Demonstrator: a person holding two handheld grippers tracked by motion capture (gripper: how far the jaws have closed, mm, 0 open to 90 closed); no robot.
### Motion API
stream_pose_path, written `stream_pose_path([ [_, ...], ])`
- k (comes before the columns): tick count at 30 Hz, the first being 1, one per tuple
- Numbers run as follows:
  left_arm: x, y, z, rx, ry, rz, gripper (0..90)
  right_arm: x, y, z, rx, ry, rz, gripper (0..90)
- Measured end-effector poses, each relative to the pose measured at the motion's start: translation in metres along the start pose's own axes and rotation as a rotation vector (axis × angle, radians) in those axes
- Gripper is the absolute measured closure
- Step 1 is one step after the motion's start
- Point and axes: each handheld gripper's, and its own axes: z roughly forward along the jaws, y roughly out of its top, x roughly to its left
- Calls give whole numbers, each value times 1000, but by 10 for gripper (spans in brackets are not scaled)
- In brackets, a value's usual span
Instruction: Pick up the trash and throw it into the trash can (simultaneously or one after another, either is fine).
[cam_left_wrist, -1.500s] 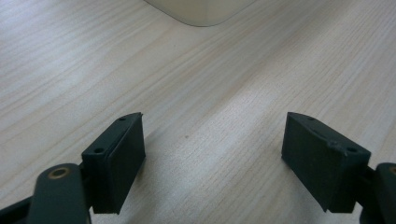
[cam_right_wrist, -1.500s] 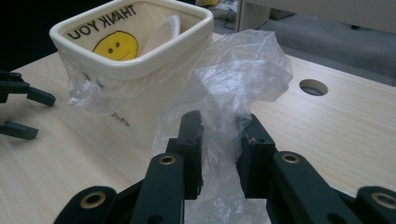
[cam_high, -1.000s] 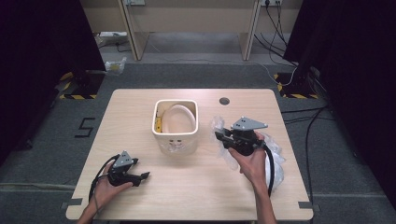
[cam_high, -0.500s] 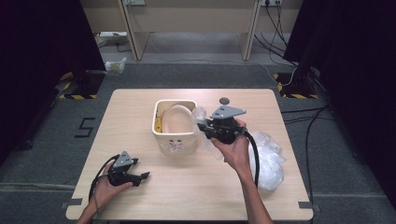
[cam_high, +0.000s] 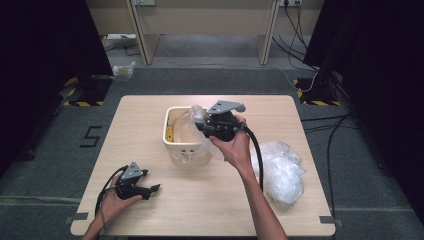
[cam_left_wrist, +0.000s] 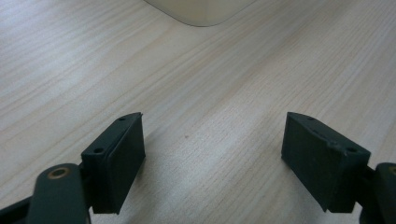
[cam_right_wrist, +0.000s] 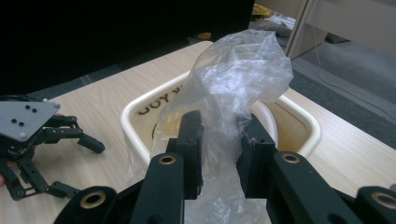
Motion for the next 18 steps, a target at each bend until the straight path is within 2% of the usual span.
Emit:
stream_pose_path([
  [11, 0, 0, 0, 0, 0, 0, 204, 0, 13, 34, 33, 26, -24, 733],
  [18, 0, 0, 0, 2, 0, 1, 204, -9, 24, 55, 43, 25, -21, 730],
])
